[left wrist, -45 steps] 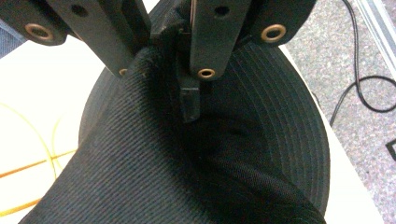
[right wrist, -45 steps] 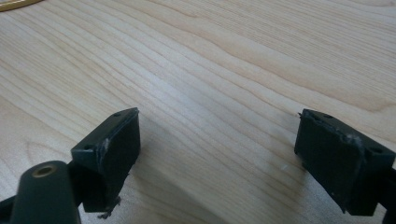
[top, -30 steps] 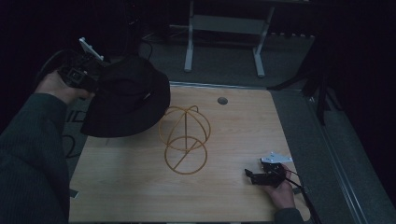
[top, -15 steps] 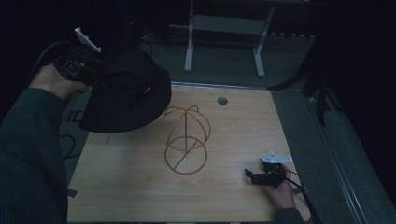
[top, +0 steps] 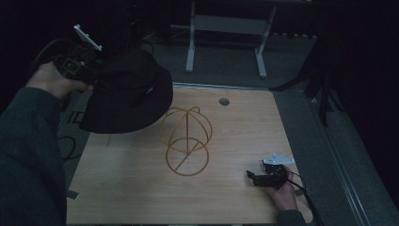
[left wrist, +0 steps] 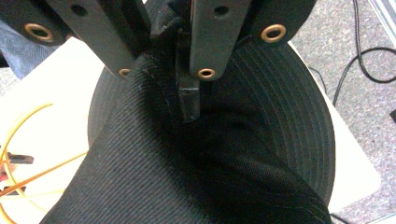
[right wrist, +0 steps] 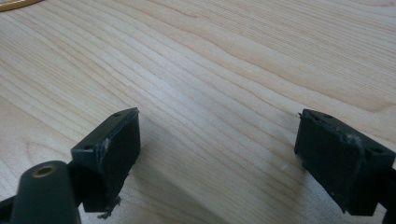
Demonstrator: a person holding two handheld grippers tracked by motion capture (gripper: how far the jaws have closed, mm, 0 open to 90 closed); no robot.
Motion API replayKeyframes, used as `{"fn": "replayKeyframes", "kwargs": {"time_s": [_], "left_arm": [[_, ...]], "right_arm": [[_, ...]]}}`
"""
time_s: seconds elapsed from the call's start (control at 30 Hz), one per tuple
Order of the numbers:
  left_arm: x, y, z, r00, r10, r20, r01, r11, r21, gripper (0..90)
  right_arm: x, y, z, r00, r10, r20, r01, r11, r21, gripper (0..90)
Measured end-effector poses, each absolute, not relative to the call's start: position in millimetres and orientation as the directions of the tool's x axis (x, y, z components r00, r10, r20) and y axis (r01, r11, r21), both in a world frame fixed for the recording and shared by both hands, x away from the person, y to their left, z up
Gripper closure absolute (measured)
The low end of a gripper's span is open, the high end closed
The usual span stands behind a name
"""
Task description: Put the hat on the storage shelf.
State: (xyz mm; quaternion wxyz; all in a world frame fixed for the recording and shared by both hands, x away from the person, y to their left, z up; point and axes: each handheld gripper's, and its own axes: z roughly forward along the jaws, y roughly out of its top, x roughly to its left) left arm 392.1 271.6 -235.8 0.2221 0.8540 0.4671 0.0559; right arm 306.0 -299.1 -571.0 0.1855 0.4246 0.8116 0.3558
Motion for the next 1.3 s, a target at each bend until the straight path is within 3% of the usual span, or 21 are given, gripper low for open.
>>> {"fn": "replayKeyframes", "kwargs": {"time_s": [0.77, 1.3], "left_arm": [[381, 272, -226, 0.653, 0.731, -0.2, 0.695, -0.474, 0.54, 88.1], [371, 235, -223, 0.763, 0.624, -0.17, 0.598, -0.58, 0.553, 88.0]], "right_arm": [[306, -299, -571, -0.572, 0.821, 0.0, 0.557, 0.388, 0.734, 14.2], [306, -299, -571, -0.571, 0.821, 0.0, 0.557, 0.387, 0.735, 14.2]]}}
